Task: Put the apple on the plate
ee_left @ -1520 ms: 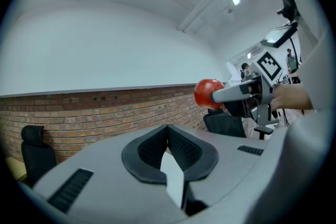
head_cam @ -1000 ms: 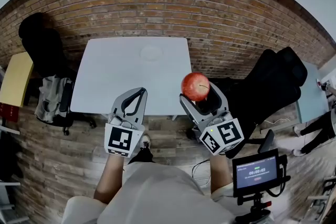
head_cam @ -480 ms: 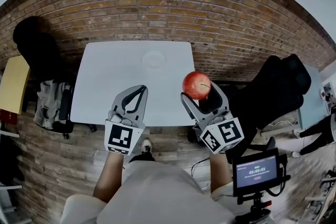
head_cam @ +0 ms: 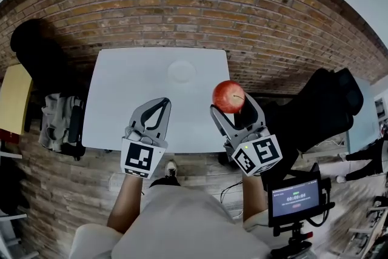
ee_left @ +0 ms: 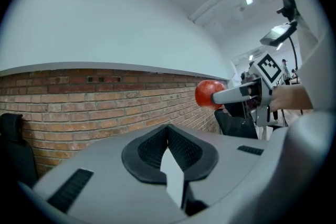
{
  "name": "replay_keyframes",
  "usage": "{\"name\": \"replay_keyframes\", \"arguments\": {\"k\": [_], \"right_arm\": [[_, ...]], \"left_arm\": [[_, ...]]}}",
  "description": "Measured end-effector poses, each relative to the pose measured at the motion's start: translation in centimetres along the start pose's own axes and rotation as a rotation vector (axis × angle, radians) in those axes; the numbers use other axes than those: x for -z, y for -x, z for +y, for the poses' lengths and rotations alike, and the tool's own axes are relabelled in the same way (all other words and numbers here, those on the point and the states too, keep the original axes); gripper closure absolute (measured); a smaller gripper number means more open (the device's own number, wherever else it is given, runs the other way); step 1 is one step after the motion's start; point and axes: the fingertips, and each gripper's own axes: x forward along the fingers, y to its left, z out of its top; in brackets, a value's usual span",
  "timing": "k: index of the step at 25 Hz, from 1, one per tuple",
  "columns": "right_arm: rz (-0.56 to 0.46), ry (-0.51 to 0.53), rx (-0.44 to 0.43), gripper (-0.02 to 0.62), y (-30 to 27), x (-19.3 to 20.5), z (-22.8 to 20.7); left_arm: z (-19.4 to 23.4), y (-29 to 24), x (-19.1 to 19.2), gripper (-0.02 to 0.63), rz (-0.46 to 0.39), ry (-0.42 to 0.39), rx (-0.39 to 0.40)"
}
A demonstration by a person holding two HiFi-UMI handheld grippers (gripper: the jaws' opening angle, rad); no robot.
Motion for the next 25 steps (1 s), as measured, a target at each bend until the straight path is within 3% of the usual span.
{"name": "replay_keyframes", "arguments": {"k": [25], "right_arm": [[0.065, -0.023, 0.028, 0.227, -9.6, 3.3, -1.9]], "left_arm": [[7.3, -4.8, 4.1, 0.6, 0.044, 0.034, 0.039]]}}
